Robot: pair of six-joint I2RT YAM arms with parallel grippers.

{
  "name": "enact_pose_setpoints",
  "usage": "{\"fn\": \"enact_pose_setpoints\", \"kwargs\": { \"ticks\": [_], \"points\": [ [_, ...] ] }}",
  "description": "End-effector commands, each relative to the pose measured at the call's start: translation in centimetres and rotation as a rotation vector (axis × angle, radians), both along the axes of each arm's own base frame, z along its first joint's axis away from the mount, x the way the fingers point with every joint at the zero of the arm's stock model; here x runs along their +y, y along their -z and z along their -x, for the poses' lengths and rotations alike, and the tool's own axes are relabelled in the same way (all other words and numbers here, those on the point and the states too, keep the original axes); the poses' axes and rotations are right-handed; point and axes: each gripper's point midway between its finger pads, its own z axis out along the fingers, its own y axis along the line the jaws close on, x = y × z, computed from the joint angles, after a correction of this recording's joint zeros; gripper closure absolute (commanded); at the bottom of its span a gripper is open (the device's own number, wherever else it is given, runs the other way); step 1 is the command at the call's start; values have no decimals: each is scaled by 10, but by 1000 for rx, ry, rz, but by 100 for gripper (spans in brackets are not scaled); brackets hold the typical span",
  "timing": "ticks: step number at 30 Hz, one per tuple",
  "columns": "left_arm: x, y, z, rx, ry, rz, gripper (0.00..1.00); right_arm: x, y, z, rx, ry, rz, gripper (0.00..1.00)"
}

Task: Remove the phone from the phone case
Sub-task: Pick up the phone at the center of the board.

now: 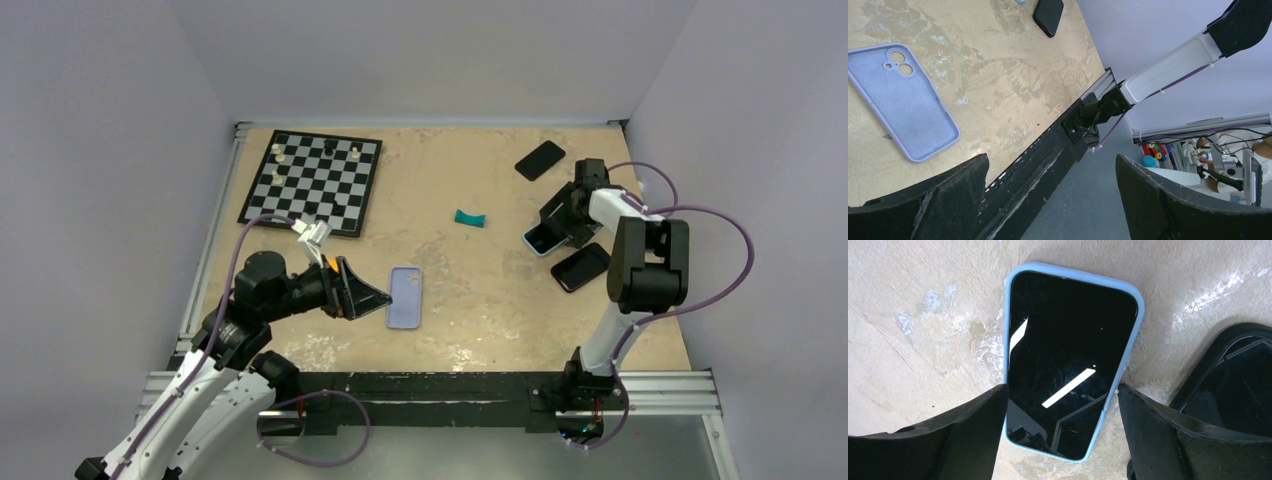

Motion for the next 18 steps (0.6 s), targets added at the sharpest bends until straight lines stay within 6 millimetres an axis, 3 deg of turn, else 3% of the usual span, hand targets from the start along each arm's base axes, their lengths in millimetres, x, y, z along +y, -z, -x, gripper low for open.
{"fn": "enact_pose_setpoints", "kwargs": {
  "ticks": [1, 6, 18],
  "points": [
    [2, -10, -6, -19, -75, 84, 0, -5, 11, -5, 48, 2, 11, 18],
    [5, -10, -8, -19, -104, 92, 0, -15, 11, -8, 131, -6, 64, 19],
    [6, -26, -7, -51, -100, 110, 0, -19, 26, -7, 262, -32, 86, 17]
  ]
}}
